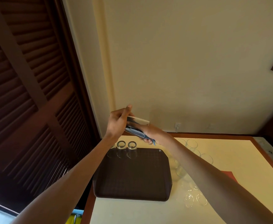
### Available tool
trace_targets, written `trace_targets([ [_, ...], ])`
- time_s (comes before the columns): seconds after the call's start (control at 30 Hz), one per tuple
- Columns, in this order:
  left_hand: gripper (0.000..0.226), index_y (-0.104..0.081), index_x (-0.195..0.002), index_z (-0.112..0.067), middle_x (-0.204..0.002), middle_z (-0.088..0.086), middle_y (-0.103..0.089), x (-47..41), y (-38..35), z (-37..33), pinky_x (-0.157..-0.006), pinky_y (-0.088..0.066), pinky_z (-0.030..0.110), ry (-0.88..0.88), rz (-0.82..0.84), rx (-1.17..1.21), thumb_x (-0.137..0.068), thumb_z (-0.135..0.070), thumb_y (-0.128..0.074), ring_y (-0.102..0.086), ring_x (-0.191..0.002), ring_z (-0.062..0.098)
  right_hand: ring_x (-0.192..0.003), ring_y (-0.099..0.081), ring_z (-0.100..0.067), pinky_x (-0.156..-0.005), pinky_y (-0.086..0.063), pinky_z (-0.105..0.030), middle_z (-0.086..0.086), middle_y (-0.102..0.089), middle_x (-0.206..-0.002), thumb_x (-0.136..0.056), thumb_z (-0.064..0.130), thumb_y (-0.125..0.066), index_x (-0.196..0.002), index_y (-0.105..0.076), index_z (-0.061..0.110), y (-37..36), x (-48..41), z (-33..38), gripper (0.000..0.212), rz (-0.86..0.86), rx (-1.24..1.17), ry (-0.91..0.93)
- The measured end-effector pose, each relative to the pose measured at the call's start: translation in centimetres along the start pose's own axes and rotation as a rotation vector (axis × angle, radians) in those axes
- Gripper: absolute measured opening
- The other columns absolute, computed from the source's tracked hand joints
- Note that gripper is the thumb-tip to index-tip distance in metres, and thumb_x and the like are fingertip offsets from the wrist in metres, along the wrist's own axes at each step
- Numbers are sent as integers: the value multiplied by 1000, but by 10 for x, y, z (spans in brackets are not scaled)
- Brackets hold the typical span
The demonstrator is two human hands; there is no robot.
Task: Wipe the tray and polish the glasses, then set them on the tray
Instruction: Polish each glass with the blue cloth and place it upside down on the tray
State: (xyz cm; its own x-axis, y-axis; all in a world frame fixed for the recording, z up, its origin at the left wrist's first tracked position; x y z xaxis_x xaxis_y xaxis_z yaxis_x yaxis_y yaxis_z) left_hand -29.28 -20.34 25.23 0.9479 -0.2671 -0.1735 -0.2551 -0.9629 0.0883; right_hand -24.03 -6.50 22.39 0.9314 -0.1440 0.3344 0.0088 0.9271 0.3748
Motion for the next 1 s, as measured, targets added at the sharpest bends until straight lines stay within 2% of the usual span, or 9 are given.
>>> trace_targets([
  [0.13,47,-75,-79,-14,-85,13,-75,0,1,6,-83,-57,45,83,92,117,-96,-53,-55,-71,-85,34,-44,-48,-14,-41,-41,-26,3,-54,-53,-91,48,-70,-61,-59,32,13,-7,3,35,-194,355,109],
  [0.33,49,-67,-101,-7,-95,17,-75,2,-4,12,-65,-62,41,530,185,156,-105,-52,-50,-75,-84,31,-61,-55,-19,-55,-34,-25,-2,-68,-71,-88,16,-59,-85,-72,17,22,19,37,14,-606,1152,520],
  [0.5,51,-72,-86,-12,-84,11,-76,-2,-2,3,-80,-63,43,304,83,-32,-102,-57,-54,-76,-83,28,-58,-51,-14,-53,-35,-23,1,-66,-71,-85,38,-76,-80,-70,16,20,-7,8,23,-566,778,413],
  [0.6,51,-76,-79,-11,-77,12,-76,-2,-1,-6,-81,-63,48,124,13,12,-100,-54,-59,-76,-82,35,-52,-49,-16,-48,-38,-25,-1,-59,-61,-76,73,-66,-84,-65,11,5,-6,-6,62,-159,27,41],
  [0.67,50,-75,-80,-8,-77,15,-75,-1,-1,-9,-79,-61,49,62,23,41,-102,-50,-58,-75,-78,36,-38,-40,-13,-39,-31,-20,1,-52,-48,-75,80,-59,-74,-62,11,-6,-2,-7,69,-1,-82,-50],
  [0.73,49,-74,-85,-8,-82,15,-76,1,-1,-6,-83,-60,48,107,77,98,-103,-49,-55,-74,-81,34,-40,-43,-15,-40,-37,-21,-3,-55,-52,-75,73,-68,-74,-65,11,1,-3,-7,62,-100,33,10],
  [0.8,50,-72,-95,-8,-92,15,-75,0,-1,0,-84,-59,48,246,155,160,-103,-52,-51,-72,-90,33,-57,-55,-20,-54,-50,-28,-6,-62,-70,-83,39,-77,-87,-70,11,15,-3,3,29,-305,470,187],
  [0.87,51,-68,-98,-8,-91,13,-73,2,0,6,-73,-59,43,372,212,163,-104,-54,-48,-72,-87,29,-60,-53,-21,-50,-39,-25,-3,-61,-69,-81,9,-69,-81,-71,12,23,6,17,3,-524,844,403],
  [1.0,49,-64,-84,-11,-83,14,-69,3,0,3,-68,-59,38,363,147,68,-104,-53,-50,-71,-75,26,-38,-37,-18,-47,-17,-15,4,-41,-43,-64,2,-72,-57,-61,16,23,29,37,19,-763,1001,736],
])
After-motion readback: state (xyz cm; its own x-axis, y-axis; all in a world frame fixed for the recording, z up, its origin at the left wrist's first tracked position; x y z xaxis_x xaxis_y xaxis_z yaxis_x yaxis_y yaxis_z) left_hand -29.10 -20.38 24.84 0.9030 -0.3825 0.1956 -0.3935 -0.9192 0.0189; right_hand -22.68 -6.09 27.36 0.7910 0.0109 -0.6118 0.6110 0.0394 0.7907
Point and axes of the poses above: each hand's wrist, its own x-axis away from the middle knuckle, its own y-axis out of the back of the hand, z = x × y, the point moved 4 cm from there along -x, towards the middle knuckle
